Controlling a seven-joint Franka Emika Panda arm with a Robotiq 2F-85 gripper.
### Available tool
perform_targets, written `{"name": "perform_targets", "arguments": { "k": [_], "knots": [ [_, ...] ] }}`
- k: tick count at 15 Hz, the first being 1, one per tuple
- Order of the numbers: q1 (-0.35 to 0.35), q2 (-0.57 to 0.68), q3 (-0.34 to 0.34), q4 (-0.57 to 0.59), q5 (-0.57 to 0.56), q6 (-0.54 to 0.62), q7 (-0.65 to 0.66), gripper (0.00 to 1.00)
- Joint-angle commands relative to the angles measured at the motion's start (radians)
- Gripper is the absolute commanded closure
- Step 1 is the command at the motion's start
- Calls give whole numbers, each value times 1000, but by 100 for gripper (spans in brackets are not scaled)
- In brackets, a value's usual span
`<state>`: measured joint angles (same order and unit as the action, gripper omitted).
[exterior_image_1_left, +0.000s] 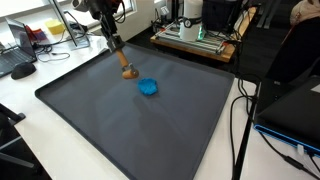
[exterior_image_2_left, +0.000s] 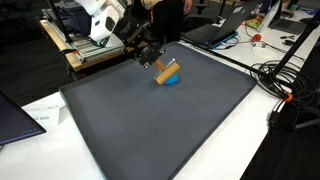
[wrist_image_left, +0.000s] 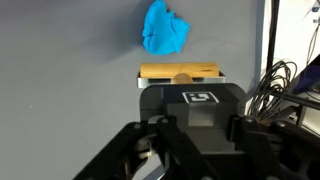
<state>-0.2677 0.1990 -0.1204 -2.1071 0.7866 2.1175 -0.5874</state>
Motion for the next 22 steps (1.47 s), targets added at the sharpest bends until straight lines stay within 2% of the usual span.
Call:
{"name": "perform_targets", "arguments": {
  "k": [1, 6, 10, 18, 22],
  "knots": [
    [-29, 3, -25, 21, 72, -86, 5, 78],
    [-37, 2, -46, -12, 129, -125, -15, 78],
    [-43, -18, -66, -63, 171, -112, -28, 78],
    [-46, -46, -105, -131, 164, -106, -37, 78],
    [-50, -75, -117, -199, 200, -77, -74, 78]
  ]
}}
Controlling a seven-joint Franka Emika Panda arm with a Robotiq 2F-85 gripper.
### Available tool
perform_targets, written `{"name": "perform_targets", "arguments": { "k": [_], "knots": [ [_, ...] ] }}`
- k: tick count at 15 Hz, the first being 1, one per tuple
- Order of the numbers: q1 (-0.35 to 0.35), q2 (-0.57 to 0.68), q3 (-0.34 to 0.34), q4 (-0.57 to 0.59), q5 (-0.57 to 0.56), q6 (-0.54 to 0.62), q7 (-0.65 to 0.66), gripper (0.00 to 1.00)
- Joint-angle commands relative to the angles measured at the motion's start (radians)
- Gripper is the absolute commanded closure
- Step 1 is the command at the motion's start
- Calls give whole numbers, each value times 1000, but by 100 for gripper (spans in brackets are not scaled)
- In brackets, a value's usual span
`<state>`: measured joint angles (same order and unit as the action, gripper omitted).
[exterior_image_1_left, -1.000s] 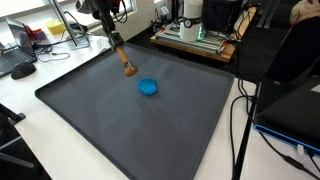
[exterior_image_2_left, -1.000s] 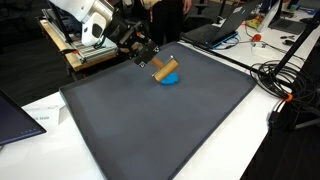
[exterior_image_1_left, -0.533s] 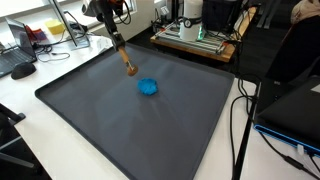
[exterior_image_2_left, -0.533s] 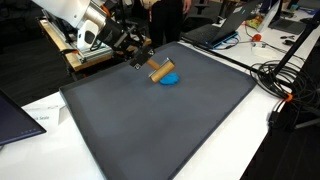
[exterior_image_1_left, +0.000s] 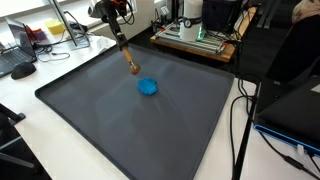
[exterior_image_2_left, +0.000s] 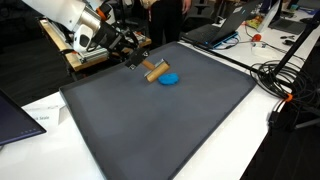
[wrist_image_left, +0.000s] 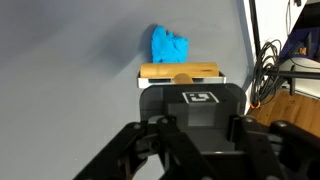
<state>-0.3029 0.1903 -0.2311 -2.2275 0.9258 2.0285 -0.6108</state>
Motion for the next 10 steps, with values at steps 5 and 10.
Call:
{"name": "perform_targets", "arguments": {
  "k": [5, 10],
  "knots": [
    [-8, -137, -29, -194, 125, 91, -111, 78],
    [15, -217, -24, -302, 219, 229, -164, 78]
  ]
}}
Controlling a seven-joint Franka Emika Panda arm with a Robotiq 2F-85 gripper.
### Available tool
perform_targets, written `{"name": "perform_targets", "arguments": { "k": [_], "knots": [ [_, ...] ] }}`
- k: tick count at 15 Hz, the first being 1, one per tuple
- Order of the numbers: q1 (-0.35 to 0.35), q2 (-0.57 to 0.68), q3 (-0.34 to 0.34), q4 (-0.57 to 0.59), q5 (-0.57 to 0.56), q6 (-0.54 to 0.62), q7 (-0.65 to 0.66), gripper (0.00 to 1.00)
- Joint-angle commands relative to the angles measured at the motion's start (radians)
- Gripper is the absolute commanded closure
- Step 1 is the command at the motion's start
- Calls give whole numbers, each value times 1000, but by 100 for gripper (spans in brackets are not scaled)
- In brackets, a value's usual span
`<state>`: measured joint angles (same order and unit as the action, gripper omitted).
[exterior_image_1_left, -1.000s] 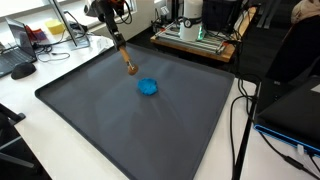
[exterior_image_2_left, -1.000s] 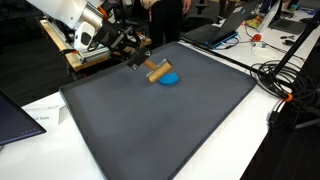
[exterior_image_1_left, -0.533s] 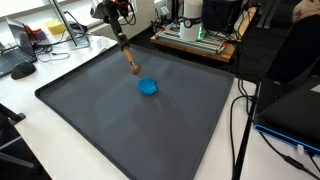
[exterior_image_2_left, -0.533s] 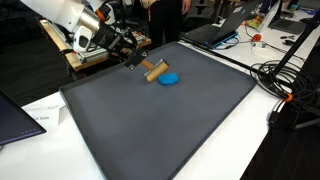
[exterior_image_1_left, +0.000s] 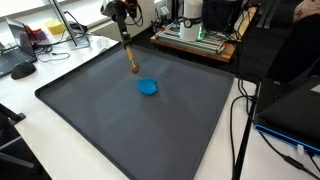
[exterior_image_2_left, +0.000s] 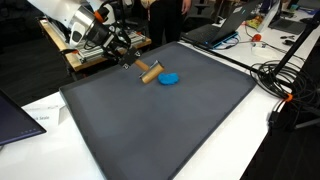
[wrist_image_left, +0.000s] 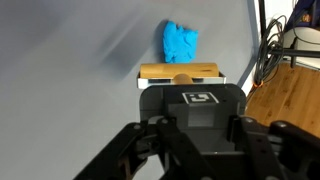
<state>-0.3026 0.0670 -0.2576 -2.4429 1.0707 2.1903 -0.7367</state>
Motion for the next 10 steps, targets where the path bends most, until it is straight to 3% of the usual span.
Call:
{"name": "perform_targets", "arguments": {
  "k": [1, 5, 10],
  "knots": [
    [22, -111, 7, -106, 94, 96, -44, 78],
    [64, -178, 37, -163, 125, 221, -25, 78],
    [132, -248, 103, -192, 77, 365, 63, 78]
  ]
}}
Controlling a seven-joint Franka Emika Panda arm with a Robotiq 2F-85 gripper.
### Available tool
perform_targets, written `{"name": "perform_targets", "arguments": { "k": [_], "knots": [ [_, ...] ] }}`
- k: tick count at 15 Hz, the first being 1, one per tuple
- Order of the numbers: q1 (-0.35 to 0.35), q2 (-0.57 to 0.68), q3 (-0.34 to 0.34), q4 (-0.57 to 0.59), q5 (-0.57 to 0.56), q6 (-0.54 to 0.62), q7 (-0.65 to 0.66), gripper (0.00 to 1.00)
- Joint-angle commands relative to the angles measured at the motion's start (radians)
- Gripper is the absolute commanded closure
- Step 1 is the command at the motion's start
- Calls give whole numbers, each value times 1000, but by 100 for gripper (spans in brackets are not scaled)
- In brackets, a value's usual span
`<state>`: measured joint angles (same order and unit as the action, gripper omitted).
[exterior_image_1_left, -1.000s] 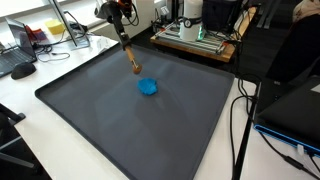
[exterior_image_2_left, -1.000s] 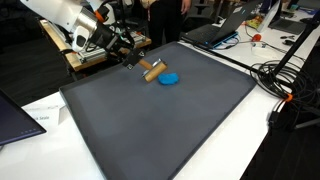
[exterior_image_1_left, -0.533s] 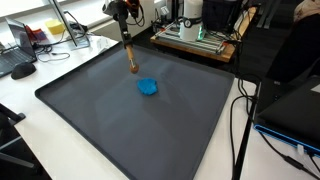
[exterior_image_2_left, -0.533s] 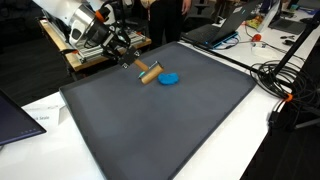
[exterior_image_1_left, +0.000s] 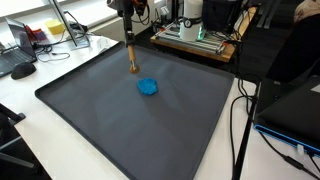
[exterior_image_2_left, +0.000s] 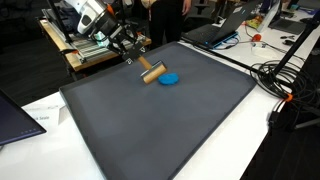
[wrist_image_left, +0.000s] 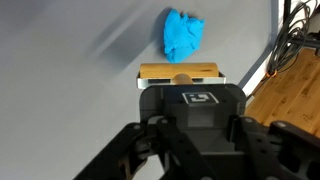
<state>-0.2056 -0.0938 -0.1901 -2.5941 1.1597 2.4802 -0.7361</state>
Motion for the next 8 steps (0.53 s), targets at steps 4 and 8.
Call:
{"name": "perform_targets", "arguments": {
  "k": [4, 8],
  "knots": [
    [86, -112, 102, -36, -130, 189, 221, 78],
    [93, -122, 147, -29, -455, 204, 481, 78]
  ]
}}
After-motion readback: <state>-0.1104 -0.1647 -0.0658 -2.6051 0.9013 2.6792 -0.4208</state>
